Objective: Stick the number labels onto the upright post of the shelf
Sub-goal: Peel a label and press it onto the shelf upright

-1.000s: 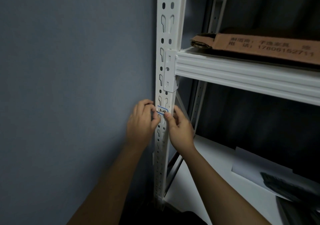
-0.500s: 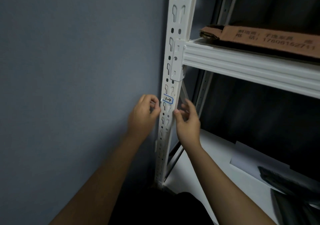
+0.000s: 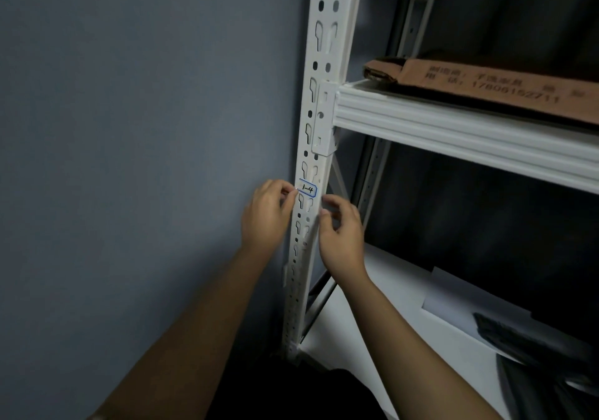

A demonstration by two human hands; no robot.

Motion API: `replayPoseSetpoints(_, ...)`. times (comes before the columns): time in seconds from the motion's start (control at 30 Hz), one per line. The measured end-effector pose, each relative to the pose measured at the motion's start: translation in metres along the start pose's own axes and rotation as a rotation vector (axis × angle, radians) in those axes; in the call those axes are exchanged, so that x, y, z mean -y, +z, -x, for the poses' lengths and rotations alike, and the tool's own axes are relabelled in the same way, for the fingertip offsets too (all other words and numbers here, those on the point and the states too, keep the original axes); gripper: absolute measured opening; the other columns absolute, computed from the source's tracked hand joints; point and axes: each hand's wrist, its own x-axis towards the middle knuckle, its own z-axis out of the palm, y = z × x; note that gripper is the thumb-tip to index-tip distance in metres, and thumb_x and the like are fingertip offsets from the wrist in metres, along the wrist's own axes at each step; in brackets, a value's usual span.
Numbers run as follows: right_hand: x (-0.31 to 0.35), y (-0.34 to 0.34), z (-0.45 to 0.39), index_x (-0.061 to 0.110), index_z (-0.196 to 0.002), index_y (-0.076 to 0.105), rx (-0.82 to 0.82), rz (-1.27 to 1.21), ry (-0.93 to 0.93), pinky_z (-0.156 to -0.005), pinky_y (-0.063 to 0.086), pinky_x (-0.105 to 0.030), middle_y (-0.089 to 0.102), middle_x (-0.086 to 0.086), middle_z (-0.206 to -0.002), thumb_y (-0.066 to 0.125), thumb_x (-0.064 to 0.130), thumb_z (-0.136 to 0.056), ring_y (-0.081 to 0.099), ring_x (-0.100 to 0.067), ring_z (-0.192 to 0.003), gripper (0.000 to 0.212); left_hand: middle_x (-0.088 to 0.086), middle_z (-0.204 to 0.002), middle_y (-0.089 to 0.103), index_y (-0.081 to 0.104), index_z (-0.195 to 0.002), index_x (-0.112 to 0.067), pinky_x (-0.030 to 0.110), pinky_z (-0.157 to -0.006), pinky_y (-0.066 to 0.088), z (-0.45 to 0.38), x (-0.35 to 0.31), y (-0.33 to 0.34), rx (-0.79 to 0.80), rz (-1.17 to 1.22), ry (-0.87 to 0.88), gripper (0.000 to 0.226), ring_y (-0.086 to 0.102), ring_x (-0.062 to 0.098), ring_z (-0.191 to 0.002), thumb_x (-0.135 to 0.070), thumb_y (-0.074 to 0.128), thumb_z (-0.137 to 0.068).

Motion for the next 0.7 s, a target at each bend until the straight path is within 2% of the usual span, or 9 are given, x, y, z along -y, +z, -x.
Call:
replayPoseSetpoints(0.1,0.0,-0.001,0.006,0.018,-0.117,0.058,0.003,-0.012,0.011,-0.067,0.042,0.001,0.046,0.006,-0.121,0.05,0.009,-0.098,0.051,0.013,-0.091,0.023,-0.01,-0.088,0.053,0.061,-0.088,-0.015,0.026,-0.067,0.04,0.009,0.001,-0.005,0.014,0.01,-0.022,0.012,0.051,0.01,-0.079,-0.024,0.055,-0.093)
replayPoseSetpoints(0.2,0.004,-0.005,0.011,0.016,-0.111,0.063,-0.011,-0.038,-0.049,-0.068,0.042,-0.001,0.052,0.001,-0.116,0.054,0.008,-0.096,0.051,0.018,-0.086,0.02,-0.008,-0.088,0.06,0.065,-0.089,-0.017,0.018,-0.07,0.045,0.017,-0.001,-0.016,0.056,0.218,-0.023,0.006,0.056,0.004,-0.077,-0.02,0.06,-0.091)
replayPoseSetpoints(0.33,0.018,-0.01,0.01,0.018,-0.103,0.07,0.075,-0.196,-0.077,-0.081,0.049,-0.012,0.069,0.001,-0.104,0.06,0.011,-0.093,0.063,0.001,-0.092,0.015,-0.013,-0.074,0.066,0.067,-0.084,-0.017,0.009,-0.069,0.045,0.019,-0.017,-0.037,0.193,0.547,-0.065,0.012,0.06,-0.005,-0.07,-0.006,0.064,-0.087)
replayPoseSetpoints(0.47,0.034,-0.009,0.009,0.012,-0.101,0.072,0.158,-0.361,-0.014,-0.09,0.054,-0.03,0.073,-0.004,-0.099,0.061,0.007,-0.092,0.068,-0.015,-0.097,0.014,-0.015,-0.072,0.068,0.066,-0.082,-0.022,0.012,-0.07,0.046,0.02,-0.026,-0.048,0.221,0.656,-0.07,0.019,0.061,-0.002,-0.071,-0.003,0.064,-0.086)
replayPoseSetpoints(0.53,0.039,-0.01,0.01,0.012,-0.098,0.072,0.152,-0.432,0.019,-0.091,0.055,-0.031,0.073,-0.006,-0.097,0.062,0.005,-0.091,0.069,-0.017,-0.095,0.014,-0.012,-0.077,0.07,0.068,-0.085,-0.022,0.014,-0.073,0.047,0.021,-0.03,-0.052,0.208,0.679,-0.08,0.019,0.063,0.002,-0.075,-0.004,0.064,-0.086)
replayPoseSetpoints(0.63,0.044,-0.013,0.01,0.01,-0.096,0.072,0.14,-0.501,0.07,-0.088,0.055,-0.029,0.073,-0.003,-0.091,0.064,0.004,-0.089,0.069,-0.011,-0.089,0.012,-0.007,-0.087,0.072,0.069,-0.09,-0.022,0.019,-0.08,0.05,0.023,-0.036,-0.054,0.208,0.698,-0.07,0.019,0.066,0.008,-0.086,-0.004,0.062,-0.087)
replayPoseSetpoints(0.7,0.047,-0.013,0.011,0.009,-0.095,0.072,0.134,-0.521,0.094,-0.084,0.056,-0.025,0.073,0.0,-0.087,0.065,0.003,-0.088,0.069,-0.008,-0.084,0.011,-0.007,-0.088,0.073,0.07,-0.092,-0.022,0.018,-0.079,0.05,0.025,-0.04,-0.054,0.203,0.716,-0.065,0.021,0.067,0.008,-0.087,-0.003,0.062,-0.087)
